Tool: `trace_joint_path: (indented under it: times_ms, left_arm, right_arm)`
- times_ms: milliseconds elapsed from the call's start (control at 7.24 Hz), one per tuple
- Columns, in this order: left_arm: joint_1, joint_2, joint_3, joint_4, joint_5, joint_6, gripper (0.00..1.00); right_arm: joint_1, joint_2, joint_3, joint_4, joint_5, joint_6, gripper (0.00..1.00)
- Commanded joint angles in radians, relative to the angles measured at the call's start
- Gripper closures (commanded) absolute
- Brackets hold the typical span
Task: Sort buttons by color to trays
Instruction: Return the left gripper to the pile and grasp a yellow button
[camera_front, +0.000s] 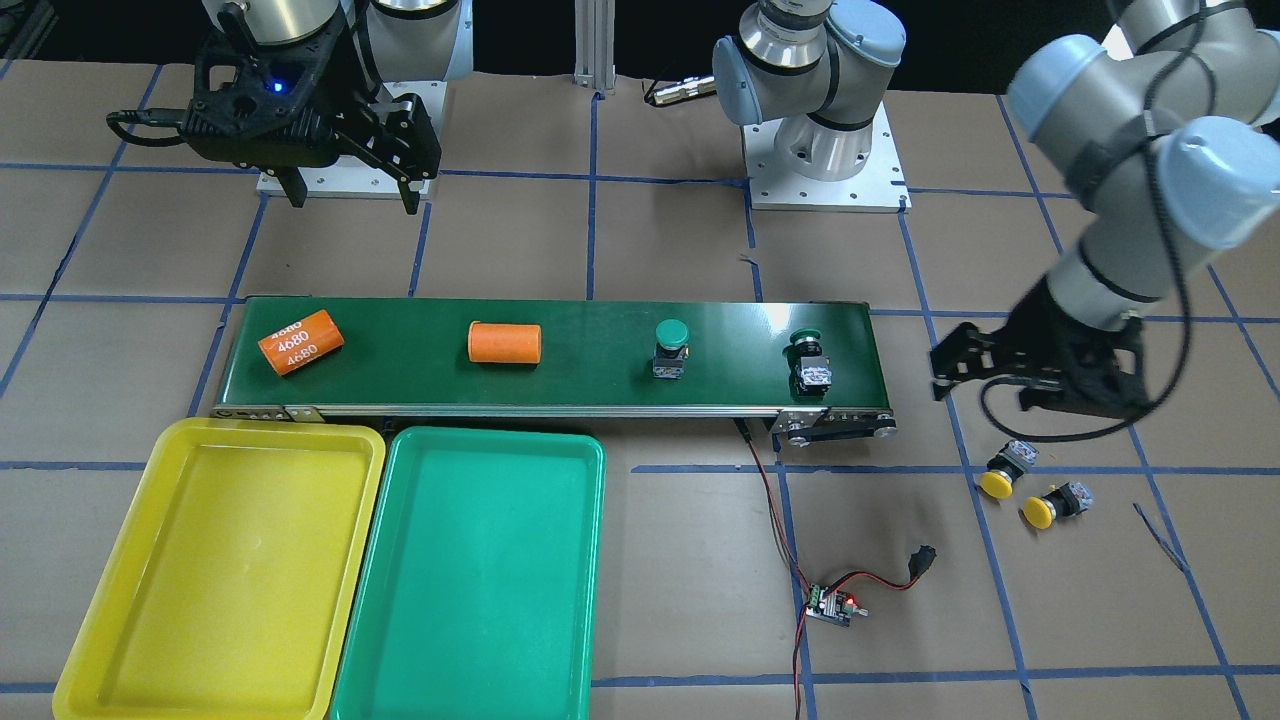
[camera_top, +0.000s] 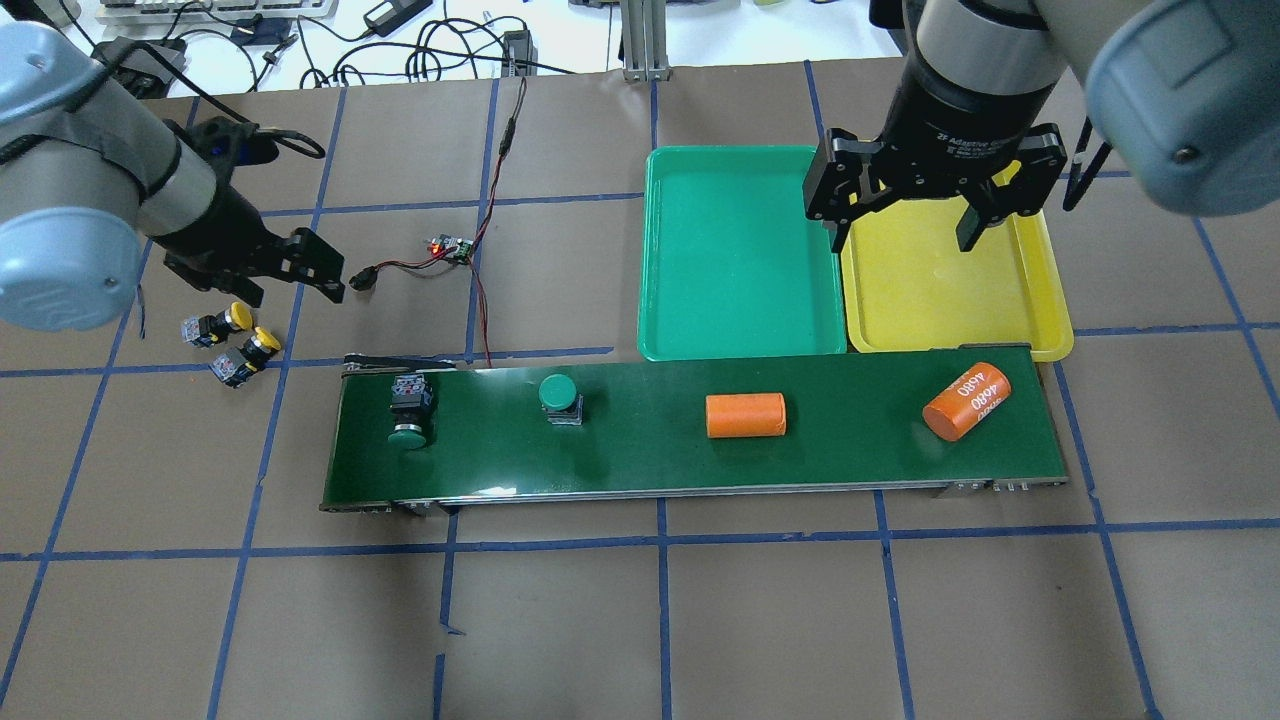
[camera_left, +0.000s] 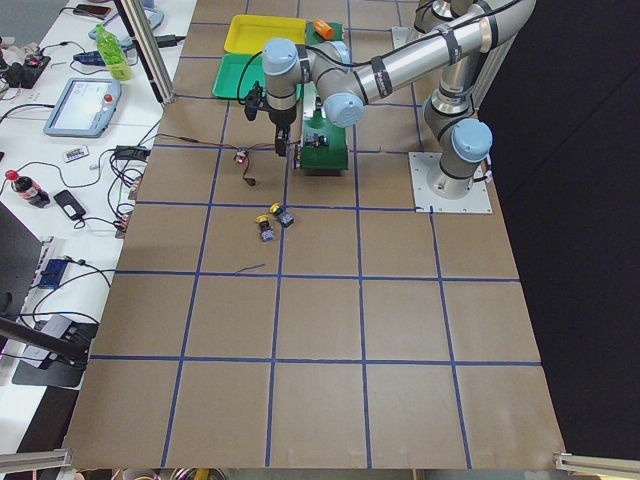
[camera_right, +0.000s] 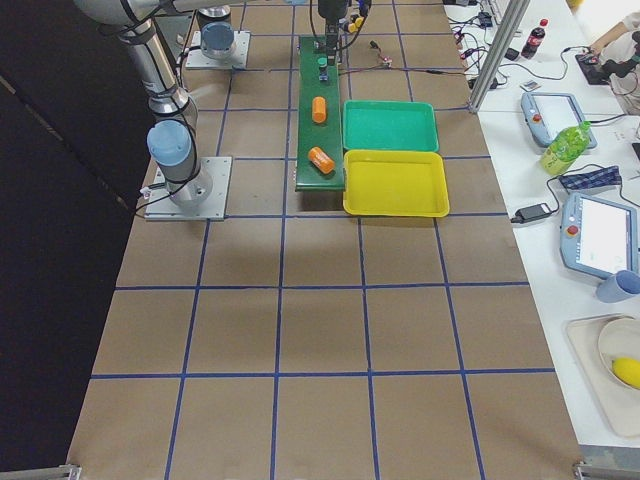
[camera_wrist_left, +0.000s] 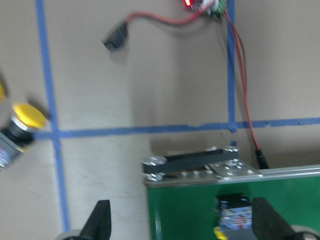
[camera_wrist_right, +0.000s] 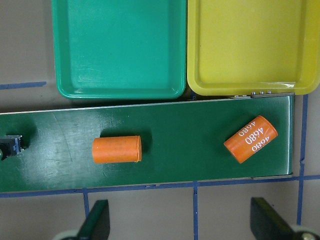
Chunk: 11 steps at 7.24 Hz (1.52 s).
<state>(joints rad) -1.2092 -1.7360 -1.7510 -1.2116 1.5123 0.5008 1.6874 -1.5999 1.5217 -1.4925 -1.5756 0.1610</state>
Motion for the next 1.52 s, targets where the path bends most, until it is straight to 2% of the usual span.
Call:
trace_joint_path:
  times_ms: [0,276,691,1244,1382]
  left_arm:
    - [0.147,-0.119,0.091,0.004,0.022,0.317,0.00]
    - [0.194,-0.242,0.169,0.032,0.023,0.574,0.00]
    - [0.209,-0.365,0.209,0.064,0.017,0.776,0.00]
    - [0.211,-0.427,0.182,0.084,0.014,0.829,0.00]
    - [0.211,-0.431,0.183,0.086,0.014,0.829,0.12]
  right_arm:
    - [-0.002,0.000,0.000,0.000,0.000,0.000,0.00]
    - [0.000,0.000,0.000,0.000,0.000,0.000,0.00]
    - [0.000,0.000,0.000,0.000,0.000,0.000,0.00]
    - [0.000,0.000,0.000,0.000,0.000,0.000,0.00]
    - [0.000,0.000,0.000,0.000,0.000,0.000,0.00]
